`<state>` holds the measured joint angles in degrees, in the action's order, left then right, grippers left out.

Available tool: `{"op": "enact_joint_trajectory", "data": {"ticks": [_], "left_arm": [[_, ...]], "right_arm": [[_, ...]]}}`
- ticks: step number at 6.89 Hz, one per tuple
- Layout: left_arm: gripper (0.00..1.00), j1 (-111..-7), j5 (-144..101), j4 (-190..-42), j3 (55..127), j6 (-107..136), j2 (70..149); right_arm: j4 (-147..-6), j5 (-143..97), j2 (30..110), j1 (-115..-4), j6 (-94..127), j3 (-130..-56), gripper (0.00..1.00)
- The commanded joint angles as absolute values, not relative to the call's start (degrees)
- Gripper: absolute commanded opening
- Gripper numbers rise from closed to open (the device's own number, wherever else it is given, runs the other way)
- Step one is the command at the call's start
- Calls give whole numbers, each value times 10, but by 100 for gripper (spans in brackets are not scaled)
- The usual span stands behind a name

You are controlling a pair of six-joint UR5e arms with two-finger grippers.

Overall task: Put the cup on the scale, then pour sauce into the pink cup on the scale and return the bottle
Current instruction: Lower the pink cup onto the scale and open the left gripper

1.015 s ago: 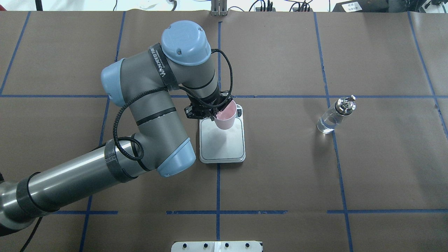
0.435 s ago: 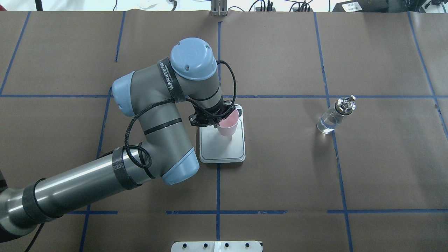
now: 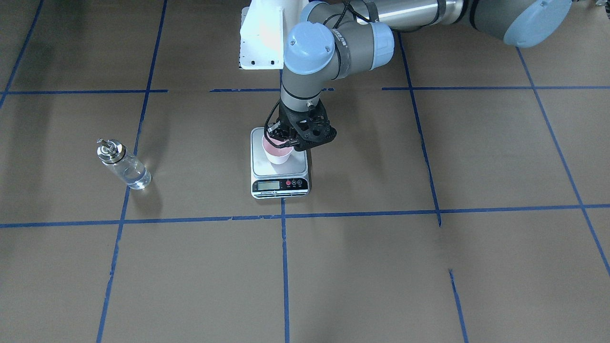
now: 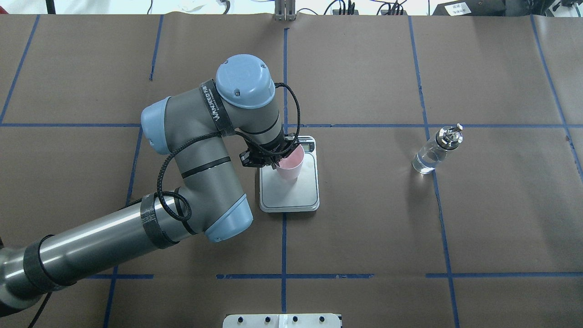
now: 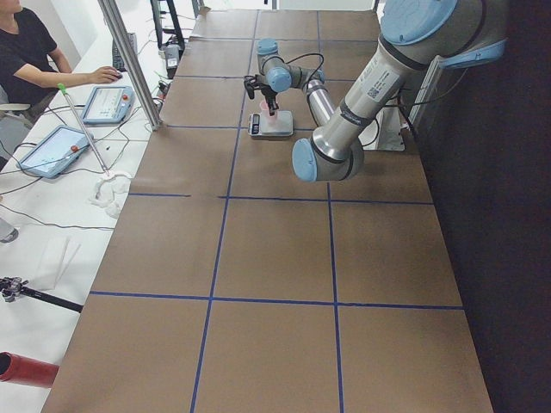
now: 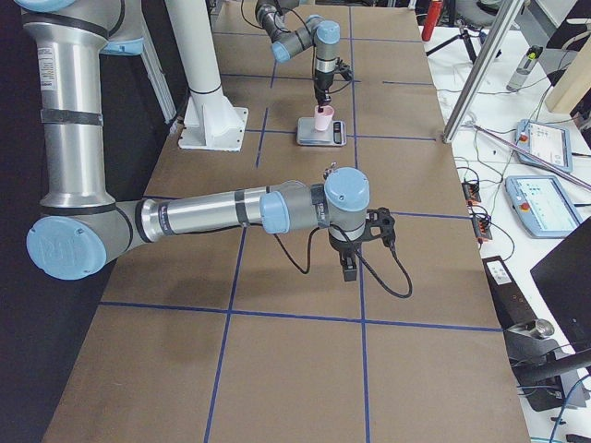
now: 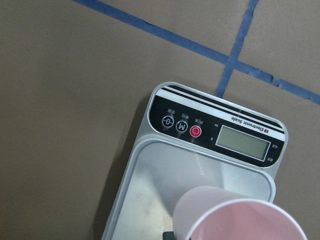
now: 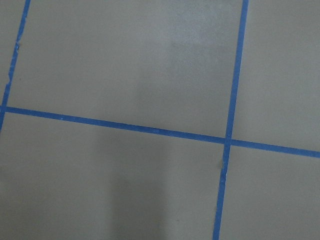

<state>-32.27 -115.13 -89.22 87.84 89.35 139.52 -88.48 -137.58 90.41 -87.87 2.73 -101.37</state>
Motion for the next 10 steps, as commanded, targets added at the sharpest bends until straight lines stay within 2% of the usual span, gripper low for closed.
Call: {"op": "enact_joint_trajectory", "data": {"ticks": [1,2,3,5,6,8,10], "left_arm": [[73,-323,-1151,-893,882,891,1387],[100,-323,-1150,-892,886,891,1385],[100,-323,-1151,-892,892,891,1385],[100,-326,-1150,-862,1015,889,1332],[100,-335,-1151,-817,1048,859,1332],[100,-374,-1153,-768,1100,816,1327],[100,-403,-1154,-728,1158,756,1289]], "right_arm": [[-884,-1376,904,-879,27,-1013,100],[-884,-1375,904,-879,27,-1013,100],[-884,-1377,904,-882,27,-1015,100],[-901,-1378,907,-882,28,-1034,100],[-958,-1378,904,-882,28,-1075,100],[-1081,-1373,910,-879,46,-1213,100],[-1088,-1334,906,-785,185,-1321,100]]}}
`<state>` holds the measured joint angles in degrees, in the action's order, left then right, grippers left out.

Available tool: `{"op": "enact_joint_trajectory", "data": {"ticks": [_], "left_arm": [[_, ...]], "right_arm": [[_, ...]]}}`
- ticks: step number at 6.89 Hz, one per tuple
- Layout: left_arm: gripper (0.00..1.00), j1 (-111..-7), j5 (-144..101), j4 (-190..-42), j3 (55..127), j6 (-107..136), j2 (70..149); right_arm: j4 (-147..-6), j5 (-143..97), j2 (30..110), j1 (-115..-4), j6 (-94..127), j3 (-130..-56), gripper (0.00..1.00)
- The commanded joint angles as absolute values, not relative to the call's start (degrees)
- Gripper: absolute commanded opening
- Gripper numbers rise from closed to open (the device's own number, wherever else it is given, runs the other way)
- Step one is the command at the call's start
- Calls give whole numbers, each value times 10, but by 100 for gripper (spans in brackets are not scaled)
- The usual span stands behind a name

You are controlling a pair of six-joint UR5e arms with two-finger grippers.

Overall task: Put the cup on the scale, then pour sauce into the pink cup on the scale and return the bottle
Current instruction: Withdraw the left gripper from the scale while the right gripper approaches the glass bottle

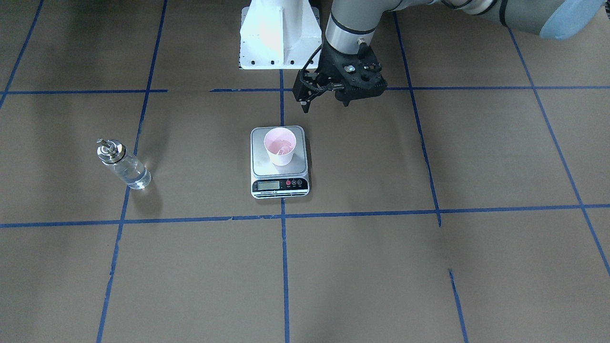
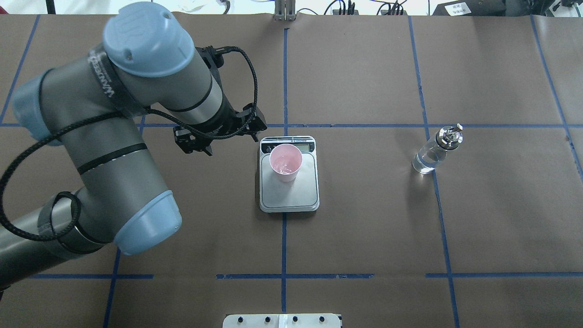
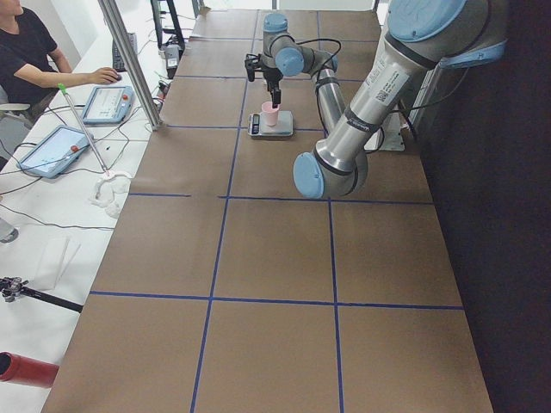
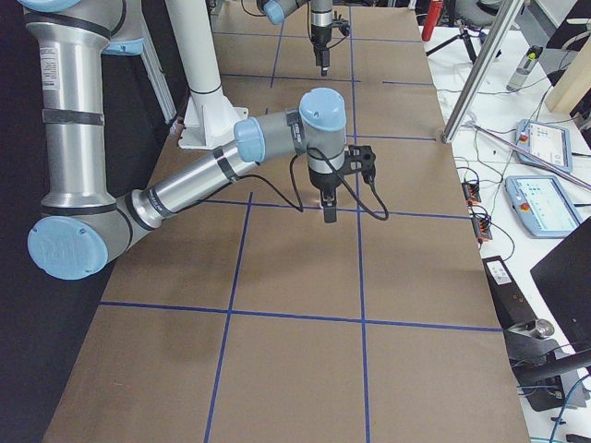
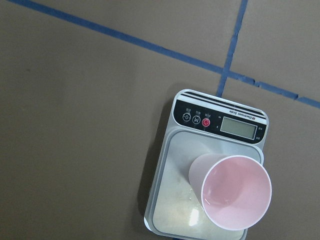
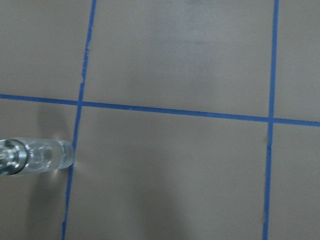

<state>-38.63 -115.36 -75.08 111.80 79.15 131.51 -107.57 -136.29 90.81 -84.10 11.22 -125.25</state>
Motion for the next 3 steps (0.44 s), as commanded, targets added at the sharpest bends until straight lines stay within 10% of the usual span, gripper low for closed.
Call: {"op": "enact_joint_trajectory", "data": {"ticks": [1,3], "left_arm": [[100,-412,-1154,-728,1192,742,1255],[100,-420,-1154,-727,1216,722,1229]], "right_arm": [[-1085,-1256,904,-700,307,-1373,100],[-1039,-1157,887,-523,585,-1425,100]]}}
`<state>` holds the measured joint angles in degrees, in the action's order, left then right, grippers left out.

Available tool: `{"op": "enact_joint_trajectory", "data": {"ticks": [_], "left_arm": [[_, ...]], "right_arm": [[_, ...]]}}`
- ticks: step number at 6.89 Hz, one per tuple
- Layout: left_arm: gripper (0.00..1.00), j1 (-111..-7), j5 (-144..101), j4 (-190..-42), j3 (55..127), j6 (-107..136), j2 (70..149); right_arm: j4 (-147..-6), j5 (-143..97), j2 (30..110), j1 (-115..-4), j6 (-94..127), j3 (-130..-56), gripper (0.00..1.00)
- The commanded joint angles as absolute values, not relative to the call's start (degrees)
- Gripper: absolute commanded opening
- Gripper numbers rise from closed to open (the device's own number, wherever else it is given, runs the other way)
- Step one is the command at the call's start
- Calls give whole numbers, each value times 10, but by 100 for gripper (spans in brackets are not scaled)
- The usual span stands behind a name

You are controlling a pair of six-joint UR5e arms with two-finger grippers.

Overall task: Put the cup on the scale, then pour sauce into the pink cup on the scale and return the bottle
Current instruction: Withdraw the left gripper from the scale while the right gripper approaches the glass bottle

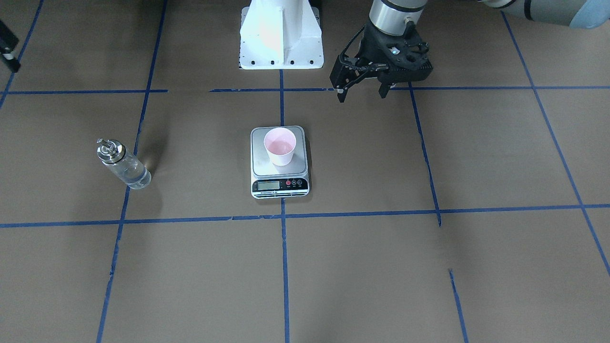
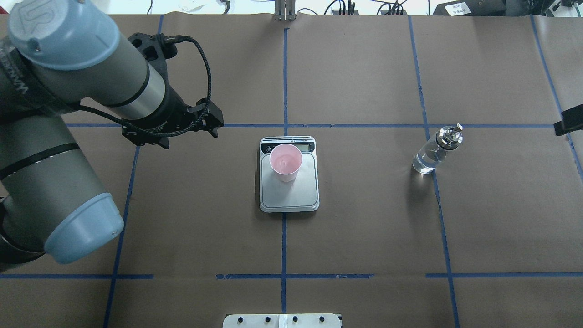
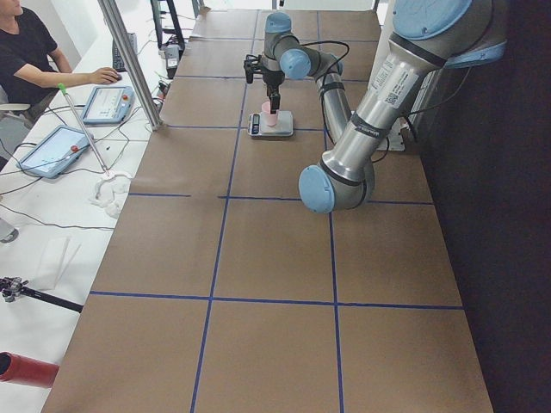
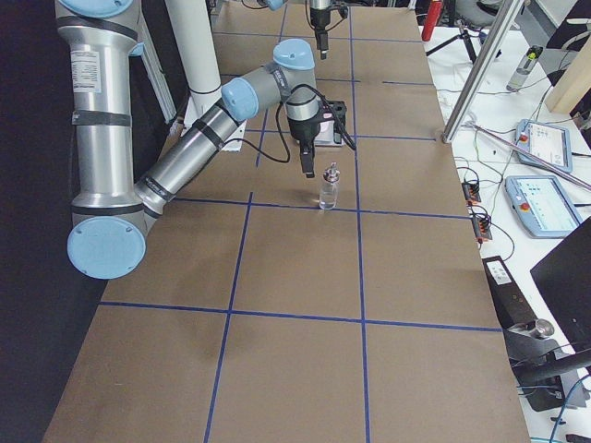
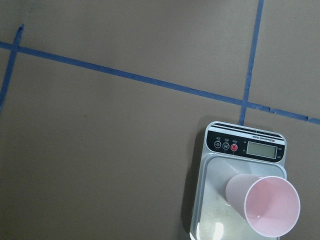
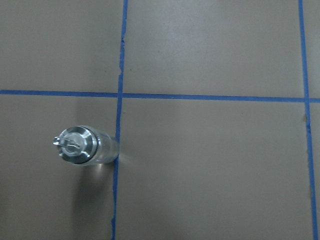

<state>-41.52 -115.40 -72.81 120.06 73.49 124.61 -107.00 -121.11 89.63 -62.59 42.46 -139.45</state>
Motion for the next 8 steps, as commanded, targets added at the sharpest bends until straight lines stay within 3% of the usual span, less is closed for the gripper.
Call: {"op": "enact_joint_trajectory", "data": {"ticks": [1,3,5,6,8], "left_arm": [[100,-426,-1153,-727,1221,720,1223],[100,-431,-1153,-727,1229,719,1213],[100,-431,-1151,-728,1236,718,1201],[100,-431,-1150,-728,1237,717,1201],[100,-439,-1150,-723,1240,670,1192]], "right_arm": [[-996,-1053,891,-432,680,-1430,100],[-992,-843,896,-261,786,-1426,100],[-987,-736,907,-201,797,-1402,100],[-894,-715,950,-193,791,-1377,100],[-573,-669,1061,-191,724,-1270,100]]}}
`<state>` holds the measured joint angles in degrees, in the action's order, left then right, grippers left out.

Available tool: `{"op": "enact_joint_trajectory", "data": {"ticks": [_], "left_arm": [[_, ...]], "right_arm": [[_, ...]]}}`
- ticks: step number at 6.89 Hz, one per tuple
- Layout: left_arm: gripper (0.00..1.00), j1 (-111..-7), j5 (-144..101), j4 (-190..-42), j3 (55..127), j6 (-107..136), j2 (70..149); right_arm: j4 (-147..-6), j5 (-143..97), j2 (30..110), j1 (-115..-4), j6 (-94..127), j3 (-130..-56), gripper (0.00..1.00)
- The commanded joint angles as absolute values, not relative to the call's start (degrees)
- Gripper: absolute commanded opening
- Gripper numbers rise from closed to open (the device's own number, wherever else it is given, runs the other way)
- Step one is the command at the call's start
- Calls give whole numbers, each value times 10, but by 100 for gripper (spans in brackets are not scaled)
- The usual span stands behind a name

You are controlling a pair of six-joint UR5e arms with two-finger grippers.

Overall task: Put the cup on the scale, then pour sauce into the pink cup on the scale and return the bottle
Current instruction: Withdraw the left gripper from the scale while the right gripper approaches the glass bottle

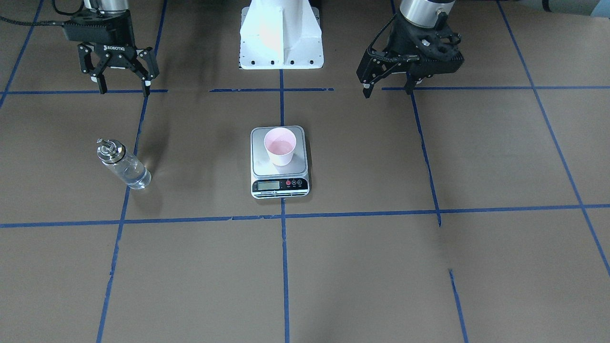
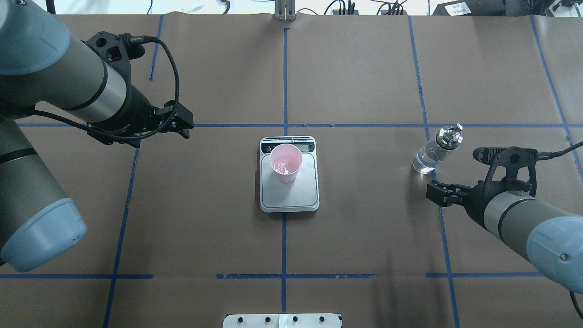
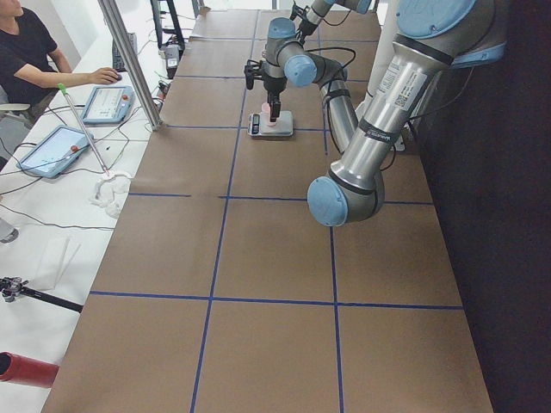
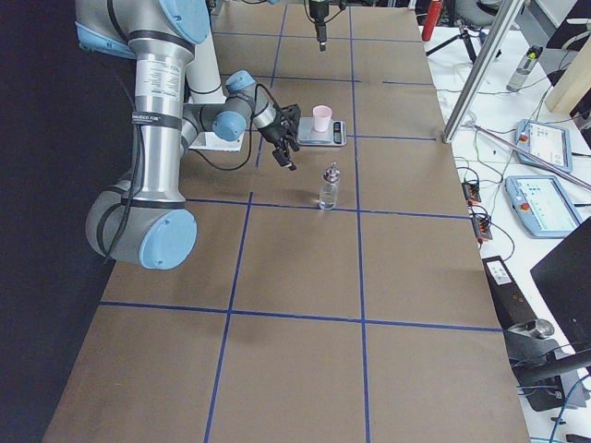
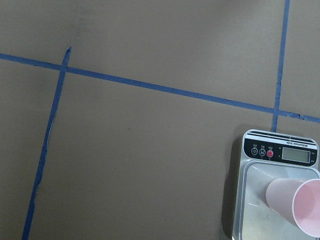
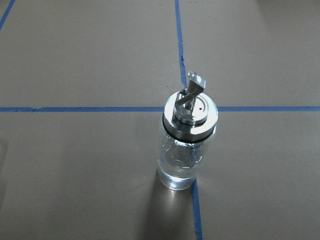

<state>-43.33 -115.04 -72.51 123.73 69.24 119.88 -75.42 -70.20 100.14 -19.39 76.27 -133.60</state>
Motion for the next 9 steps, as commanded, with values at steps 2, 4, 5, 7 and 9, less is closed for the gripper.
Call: {"op": "enact_joint_trajectory", "data": {"ticks": [2,4,5,7,9], "left_arm": [[100,-439,-1150,-724,1245,669,1182],[100,-440,-1149,-725,1241,669,1180],[100,-439,-1149,-727,1238,661,1165],[100,-450,-1148,-725,1241,570,1134],[100,-462,-1137,-723,1240,529,1127]], "right_arm": [[-508,-644,1059,-191,709,-1219,100],[-505,-589,1053,-188,694,-1204,100],[-505,-574,1028,-188,681,-1184,100],[-504,-565,1013,-189,679,-1174,100],[-504,-565,1011,-187,665,-1153,100]]}}
